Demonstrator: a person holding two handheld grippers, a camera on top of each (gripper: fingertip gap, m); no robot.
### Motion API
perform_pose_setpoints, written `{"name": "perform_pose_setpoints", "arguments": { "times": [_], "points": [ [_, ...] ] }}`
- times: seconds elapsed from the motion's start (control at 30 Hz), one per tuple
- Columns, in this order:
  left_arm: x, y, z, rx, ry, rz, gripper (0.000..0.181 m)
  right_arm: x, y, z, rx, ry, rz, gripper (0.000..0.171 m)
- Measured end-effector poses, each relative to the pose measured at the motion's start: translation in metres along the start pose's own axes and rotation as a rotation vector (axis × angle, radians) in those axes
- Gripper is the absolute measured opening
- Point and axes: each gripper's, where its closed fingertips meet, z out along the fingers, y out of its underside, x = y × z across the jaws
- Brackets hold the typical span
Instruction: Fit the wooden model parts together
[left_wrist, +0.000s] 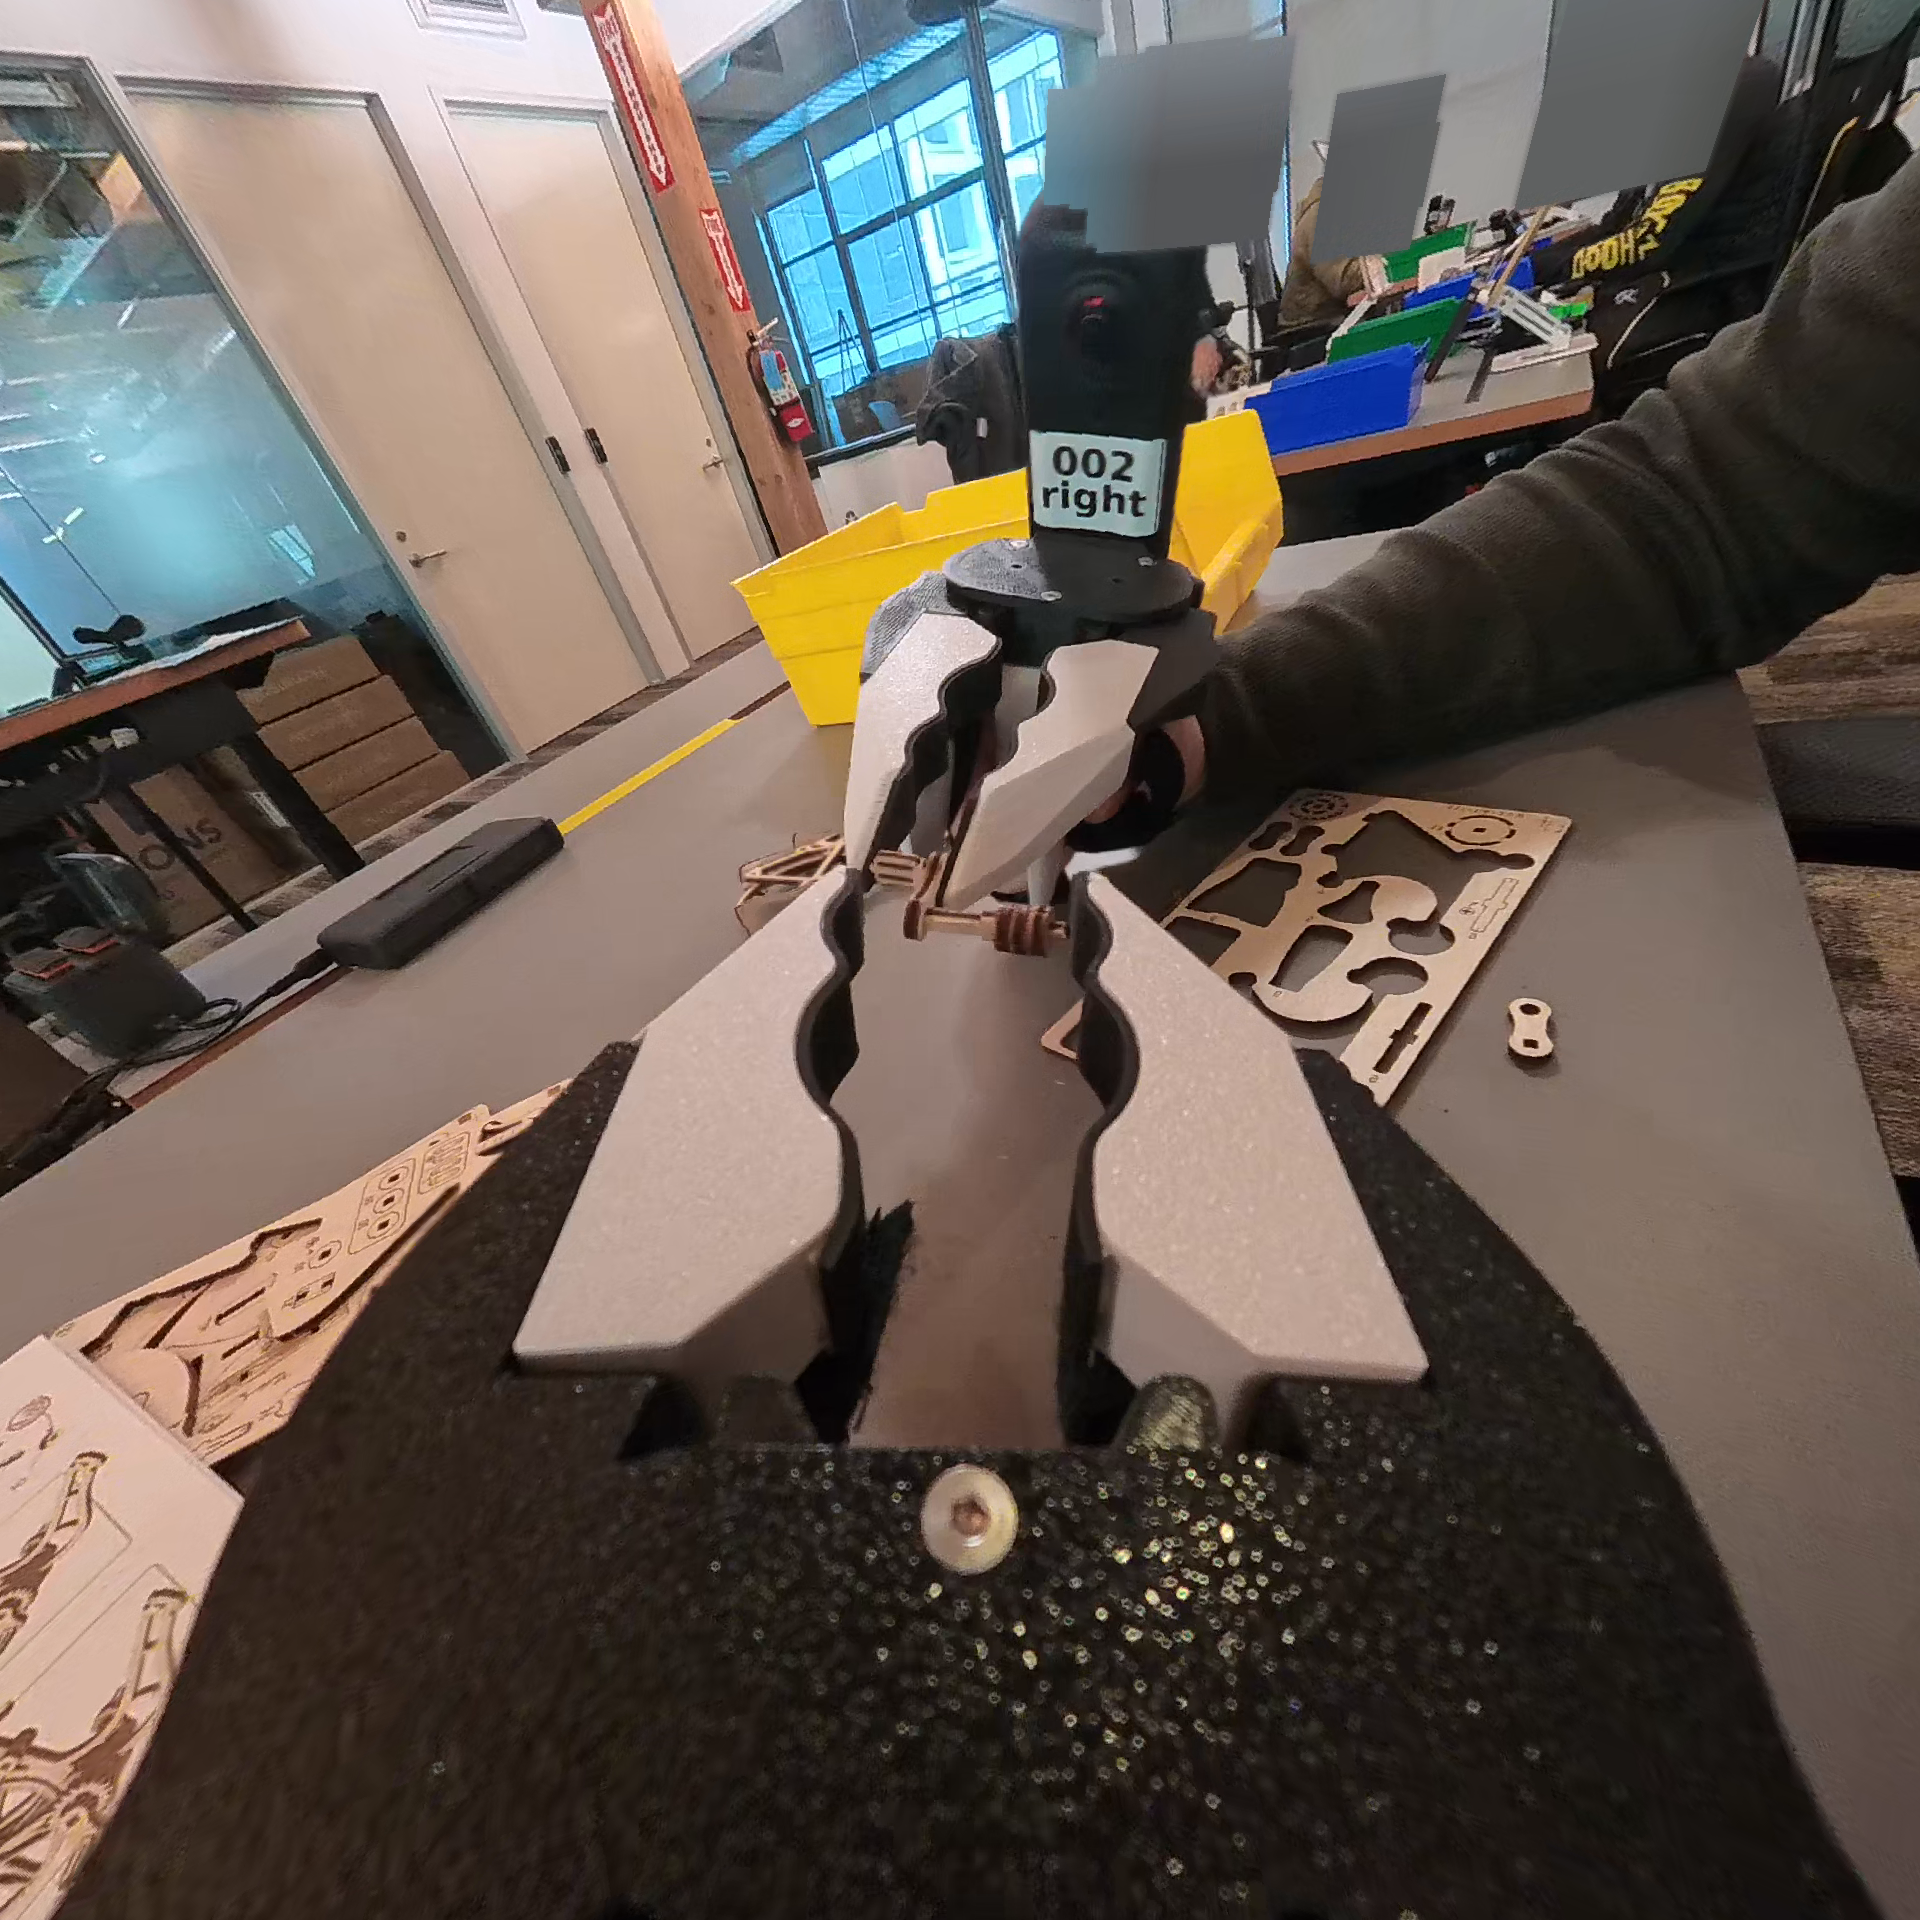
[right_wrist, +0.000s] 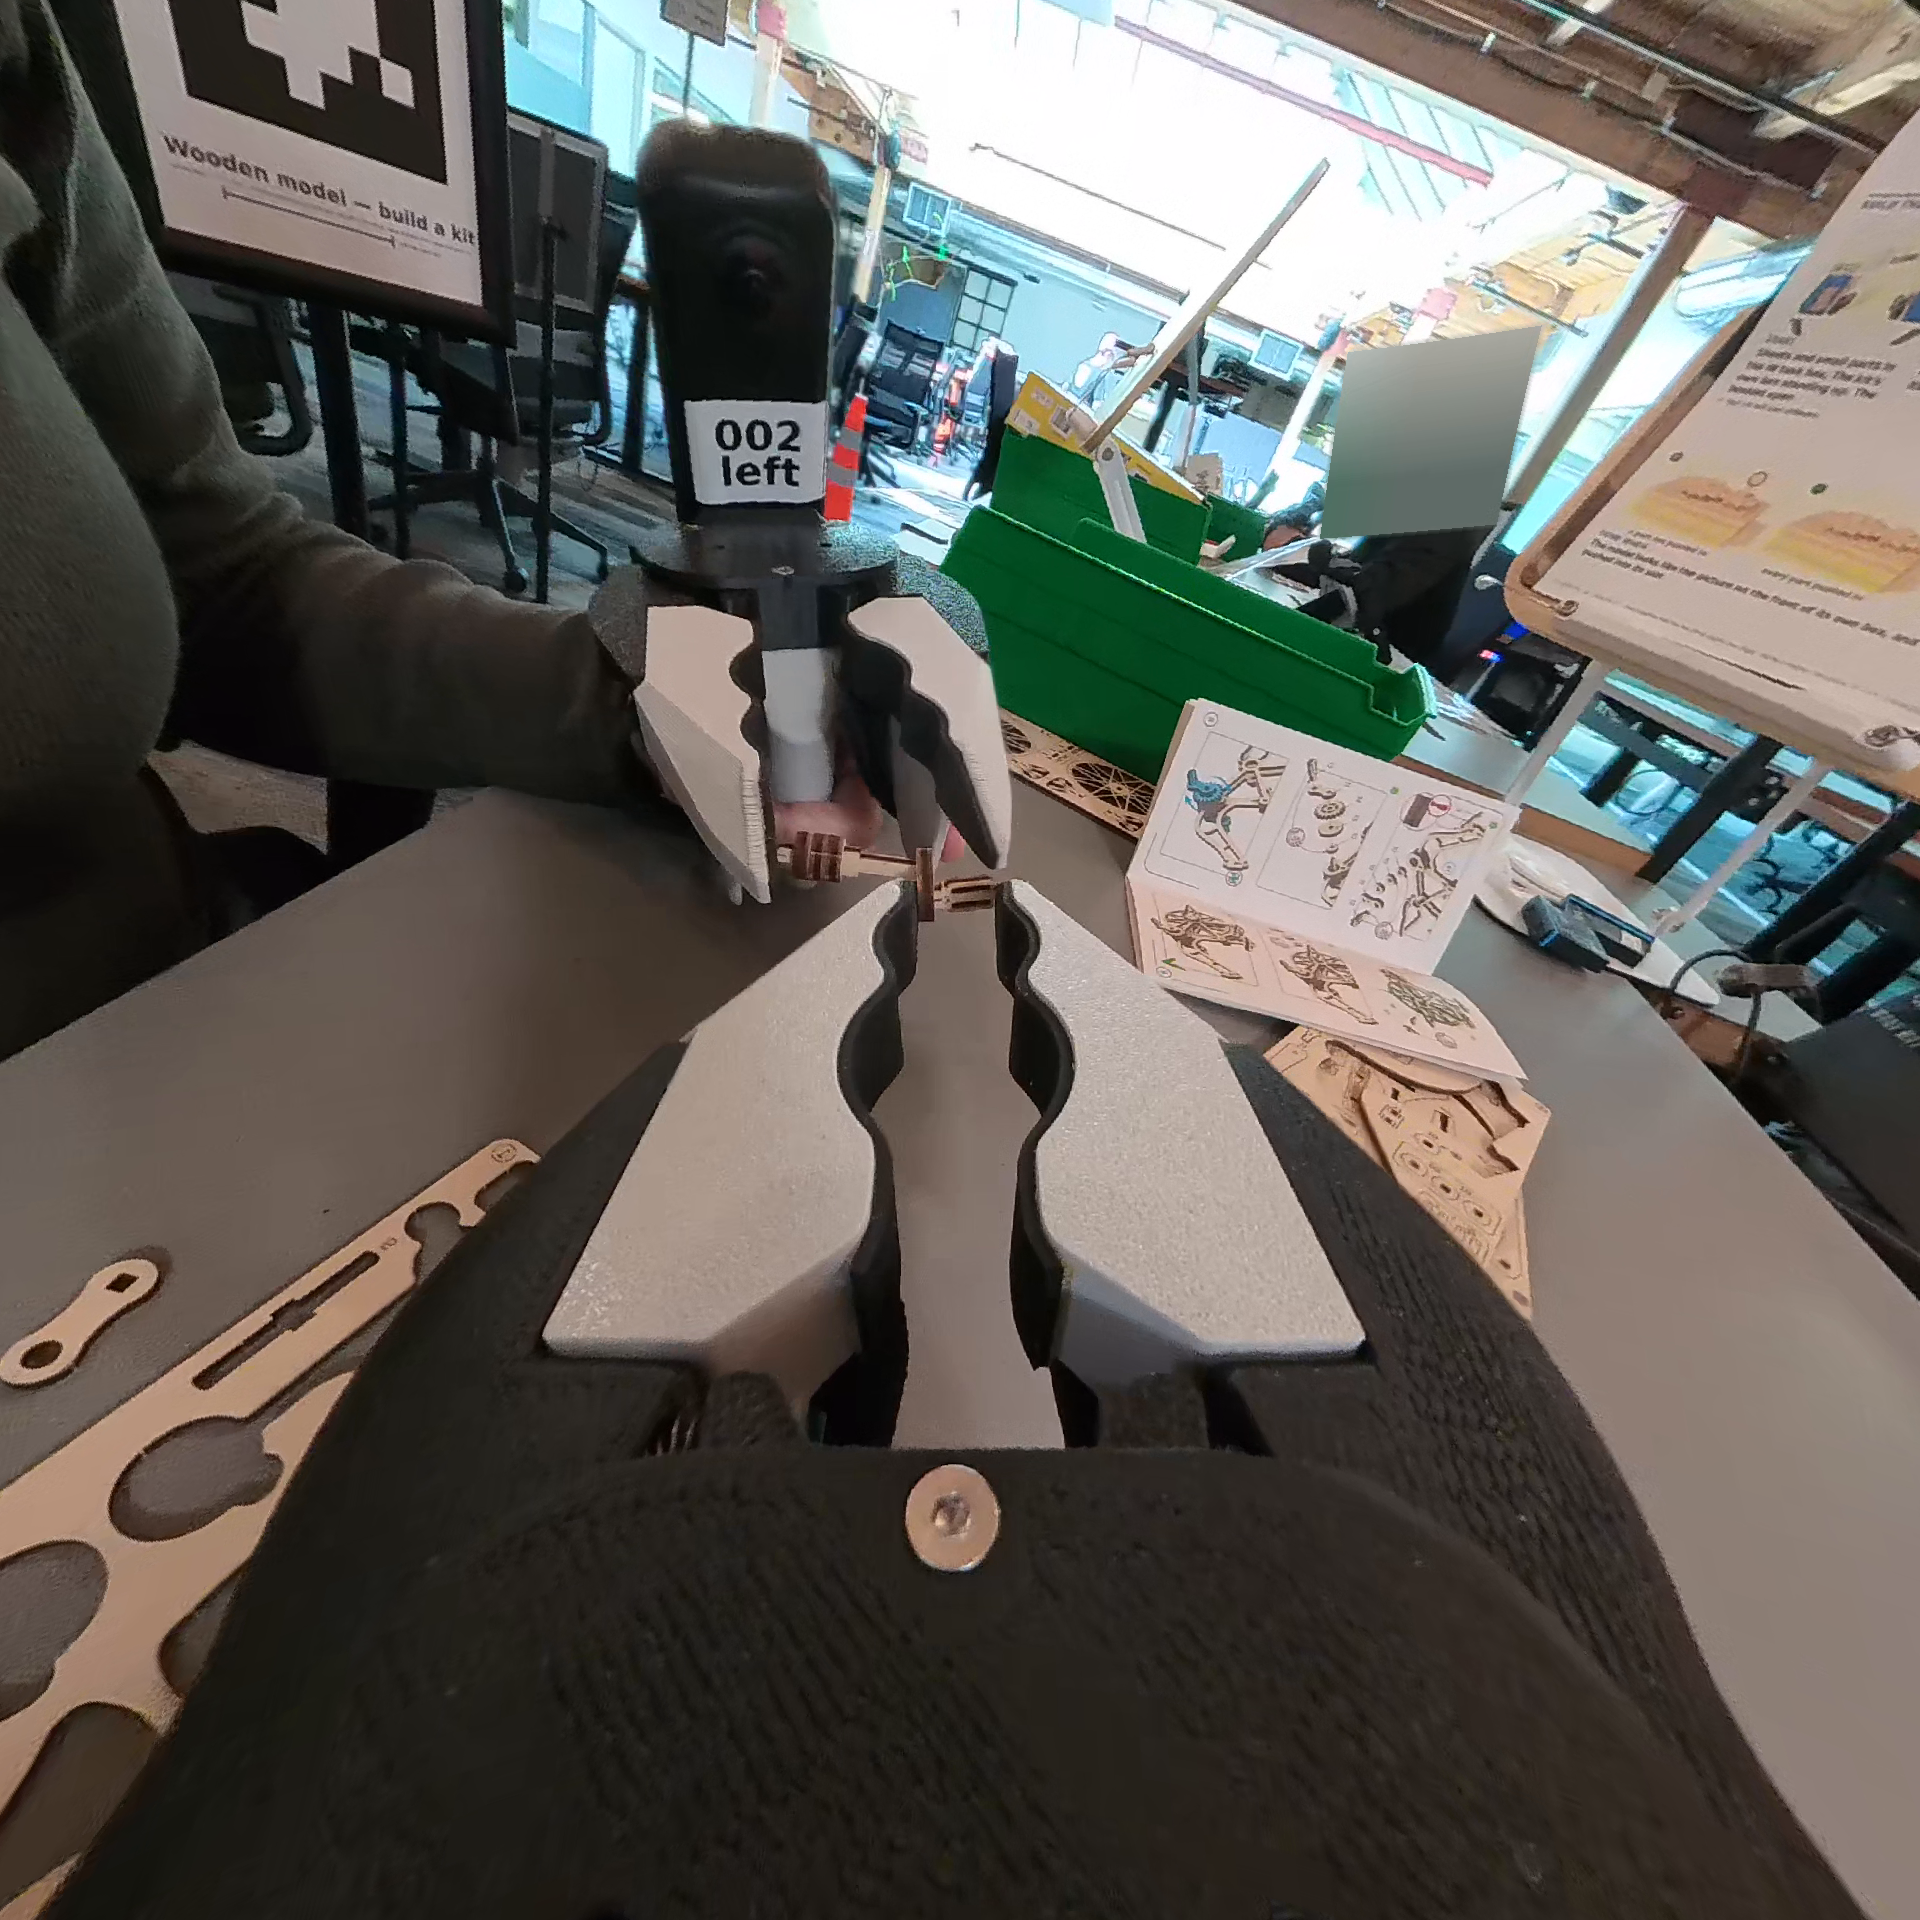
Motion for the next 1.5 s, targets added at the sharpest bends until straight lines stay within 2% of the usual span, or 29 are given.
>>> {"name": "perform_pose_setpoints", "arguments": {
  "times": [0.23,0.5,0.77,1.5],
  "points": [
    [0.0004,-0.0007,-0.0008,0.005,0.004,0.002,0.038,0.0016,-0.0024,-0.0016,0.018,-0.004,0.033,0.013],
    [0.0028,0.0020,0.0004,-0.017,0.012,0.031,0.029,0.0014,-0.0020,-0.0019,0.014,-0.018,0.058,0.013],
    [0.0025,0.0035,0.0003,-0.047,-0.029,0.170,0.028,0.0010,-0.0041,-0.0015,0.025,-0.052,0.155,0.012],
    [-0.0053,0.0065,-0.0011,-0.099,-0.107,0.213,0.029,0.0055,0.0000,0.0025,-0.013,0.021,0.099,0.012]
  ]
}}
